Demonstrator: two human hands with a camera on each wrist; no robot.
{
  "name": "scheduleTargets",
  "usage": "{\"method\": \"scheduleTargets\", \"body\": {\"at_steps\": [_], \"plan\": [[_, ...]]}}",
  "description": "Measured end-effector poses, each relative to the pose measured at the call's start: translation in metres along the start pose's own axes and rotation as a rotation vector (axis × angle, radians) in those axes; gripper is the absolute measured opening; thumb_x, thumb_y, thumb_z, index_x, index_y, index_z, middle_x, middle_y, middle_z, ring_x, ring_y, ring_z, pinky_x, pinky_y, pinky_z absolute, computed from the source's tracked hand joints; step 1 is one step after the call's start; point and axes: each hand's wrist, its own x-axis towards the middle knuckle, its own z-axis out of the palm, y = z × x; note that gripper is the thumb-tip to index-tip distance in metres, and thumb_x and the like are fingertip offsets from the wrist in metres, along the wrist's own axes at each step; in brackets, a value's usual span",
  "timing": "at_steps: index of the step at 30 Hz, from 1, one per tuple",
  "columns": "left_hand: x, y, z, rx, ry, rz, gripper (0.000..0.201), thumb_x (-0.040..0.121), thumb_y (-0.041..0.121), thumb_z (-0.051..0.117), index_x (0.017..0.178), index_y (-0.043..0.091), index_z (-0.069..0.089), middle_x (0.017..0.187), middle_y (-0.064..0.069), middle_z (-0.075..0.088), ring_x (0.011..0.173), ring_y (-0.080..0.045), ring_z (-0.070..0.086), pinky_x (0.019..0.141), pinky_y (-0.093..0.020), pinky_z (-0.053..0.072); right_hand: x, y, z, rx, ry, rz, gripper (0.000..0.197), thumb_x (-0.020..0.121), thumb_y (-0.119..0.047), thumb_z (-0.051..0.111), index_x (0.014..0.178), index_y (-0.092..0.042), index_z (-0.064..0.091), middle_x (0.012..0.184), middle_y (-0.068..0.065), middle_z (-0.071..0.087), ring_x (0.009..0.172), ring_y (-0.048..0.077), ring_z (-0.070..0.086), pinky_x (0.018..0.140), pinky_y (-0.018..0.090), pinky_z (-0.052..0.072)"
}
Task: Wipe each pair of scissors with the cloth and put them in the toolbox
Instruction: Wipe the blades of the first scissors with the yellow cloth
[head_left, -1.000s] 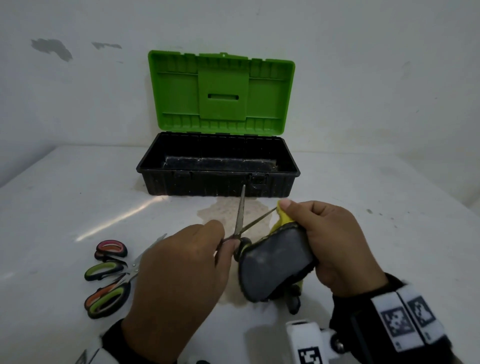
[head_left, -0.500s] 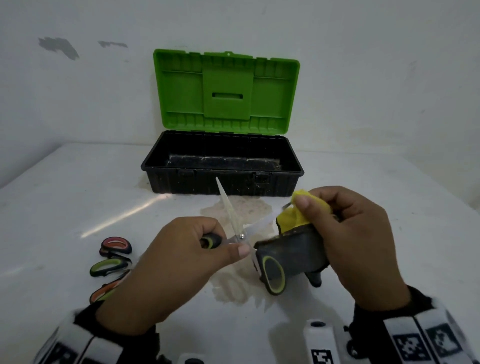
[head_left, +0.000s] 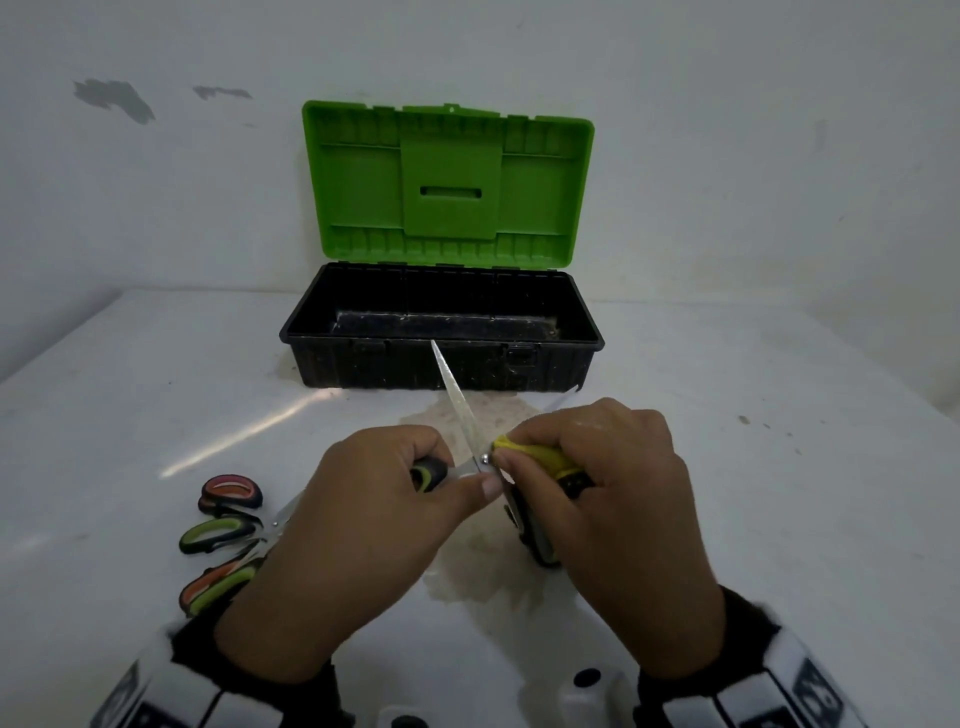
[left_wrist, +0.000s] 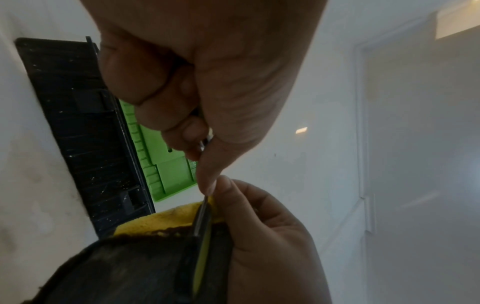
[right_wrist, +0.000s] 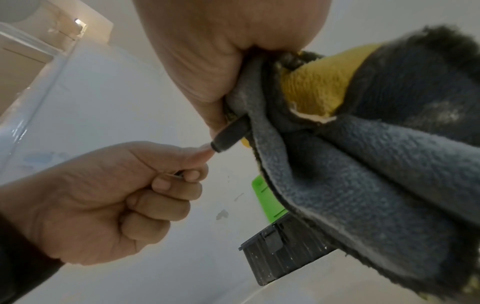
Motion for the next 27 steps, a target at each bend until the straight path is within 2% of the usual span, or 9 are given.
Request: {"method": "scheduleTargets", "body": {"at_steps": [2,5,9,11,14,17,21,24,27], "plan": [[0.000,0.001,-0.001,0.052,0.011,0.006,0.037,0.070,0.055,0.072,0.061,0.022,0.060,0.055,0.003,0.051,0.047,-0.005,0.043,0.044,-0.014,0.033,-0.001,0.001,0.001,-0.025,-0.040,-0.060,0.016,0.087,-0.036,0.067,0.086,-0.023,0.077,0.085,-0.011,0.073,0.082,0.004,0.058,0.080,0.027,0.037],[0.001,-0.001,-0.002,0.073,0.004,0.001,0.036,0.071,0.054,0.075,0.060,0.024,0.059,0.055,0.004,0.051,0.047,-0.005,0.045,0.045,-0.013,0.033,-0.002,0.004,-0.001,-0.065,-0.098,-0.169,0.020,0.090,-0.033,0.062,0.091,-0.020,0.078,0.090,-0.007,0.074,0.082,0.013,0.063,0.078,0.032,0.039],[0.002,-0.003,-0.005,0.049,-0.049,-0.036,0.036,0.071,0.054,0.077,0.060,0.025,0.059,0.048,0.011,0.051,0.045,0.003,0.048,0.043,-0.011,0.030,-0.001,0.013,-0.010,-0.133,-0.239,-0.267,0.022,0.092,-0.030,0.058,0.098,-0.021,0.077,0.096,-0.006,0.072,0.084,0.016,0.062,0.074,0.035,0.039],[0.003,-0.003,-0.006,0.023,-0.079,-0.041,0.038,0.071,0.055,0.076,0.059,0.023,0.058,0.046,0.018,0.051,0.043,0.003,0.048,0.041,-0.011,0.031,0.001,0.015,-0.015,-0.099,-0.235,-0.211,0.021,0.092,-0.031,0.058,0.098,-0.022,0.077,0.095,-0.007,0.072,0.084,0.014,0.060,0.075,0.035,0.039],[0.005,-0.002,-0.005,-0.012,-0.094,-0.018,0.041,0.071,0.053,0.077,0.057,0.022,0.055,0.044,0.016,0.047,0.040,-0.002,0.044,0.044,-0.011,0.035,0.007,0.011,-0.016,-0.015,-0.152,-0.131,0.020,0.091,-0.032,0.060,0.096,-0.022,0.077,0.092,-0.008,0.071,0.085,0.007,0.056,0.077,0.032,0.041],[0.007,-0.002,-0.003,-0.004,-0.091,0.007,0.039,0.071,0.050,0.078,0.056,0.023,0.055,0.044,0.017,0.046,0.041,-0.002,0.043,0.046,-0.011,0.035,0.006,0.008,-0.006,-0.042,-0.188,-0.166,0.021,0.091,-0.032,0.060,0.095,-0.021,0.078,0.090,-0.006,0.071,0.082,0.012,0.059,0.074,0.036,0.042],[0.006,-0.008,-0.002,-0.015,-0.096,-0.022,0.036,0.070,0.048,0.080,0.057,0.022,0.058,0.044,0.018,0.047,0.041,-0.001,0.043,0.045,-0.010,0.035,0.001,0.006,-0.004,-0.099,-0.242,-0.188,0.025,0.091,-0.034,0.055,0.092,-0.024,0.077,0.085,-0.007,0.071,0.075,0.013,0.059,0.070,0.035,0.039],[0.006,-0.011,-0.004,-0.003,-0.085,-0.027,0.037,0.069,0.052,0.079,0.059,0.022,0.060,0.046,0.018,0.049,0.044,0.000,0.046,0.044,-0.010,0.036,-0.001,0.008,-0.009,-0.135,-0.278,-0.177,0.026,0.090,-0.034,0.052,0.090,-0.026,0.077,0.087,-0.009,0.072,0.078,0.014,0.062,0.073,0.033,0.035],[0.006,-0.009,-0.004,-0.012,-0.089,-0.015,0.040,0.070,0.054,0.077,0.060,0.019,0.060,0.045,0.013,0.047,0.042,-0.002,0.044,0.043,-0.011,0.036,0.003,0.010,-0.014,-0.082,-0.254,-0.090,0.025,0.090,-0.036,0.054,0.094,-0.026,0.076,0.090,-0.011,0.072,0.083,0.011,0.062,0.077,0.031,0.037]]}}
